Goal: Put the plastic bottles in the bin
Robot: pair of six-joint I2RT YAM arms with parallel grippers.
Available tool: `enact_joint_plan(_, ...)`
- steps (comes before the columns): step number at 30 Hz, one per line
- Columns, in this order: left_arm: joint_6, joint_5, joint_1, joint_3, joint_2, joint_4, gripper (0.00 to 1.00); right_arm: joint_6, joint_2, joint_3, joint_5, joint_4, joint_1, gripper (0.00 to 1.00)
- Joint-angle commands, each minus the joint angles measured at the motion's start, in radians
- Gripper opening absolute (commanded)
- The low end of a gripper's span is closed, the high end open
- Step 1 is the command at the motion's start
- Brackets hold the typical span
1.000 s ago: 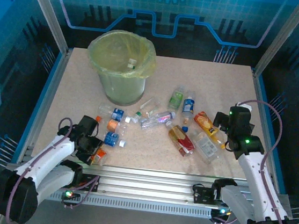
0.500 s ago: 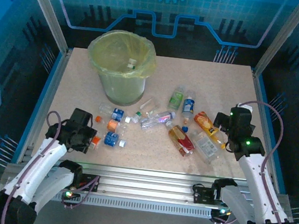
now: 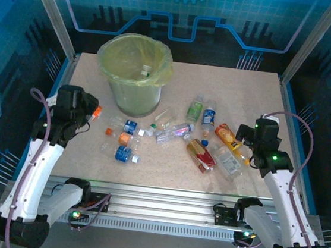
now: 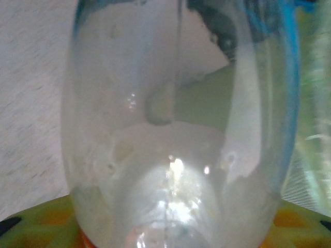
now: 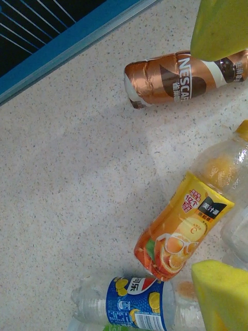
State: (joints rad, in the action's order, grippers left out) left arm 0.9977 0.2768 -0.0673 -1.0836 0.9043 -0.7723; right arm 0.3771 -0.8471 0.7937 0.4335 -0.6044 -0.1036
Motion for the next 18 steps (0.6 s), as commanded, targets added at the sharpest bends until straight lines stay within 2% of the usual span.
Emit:
enact_joint_plan(1, -0.119, 0.004, 0.006, -0.031, 0.034, 0.268, 0.45, 0.012, -0.001, 0.037, -0.025, 0.003, 0.013, 1.0)
enact_joint_plan(9, -0.317, -0.123, 0.006, -0.301, 0.296, 0.512, 0.41, 0.044, -0.003, 0.048, -0.038, -0.019, 0.013, 1.0)
enact_joint_plan(18, -0.461, -0.368, 0.006, -0.706, 0.694, 0.511, 0.42, 0.099, -0.02, 0.061, -0.08, -0.025, 0.013, 1.0)
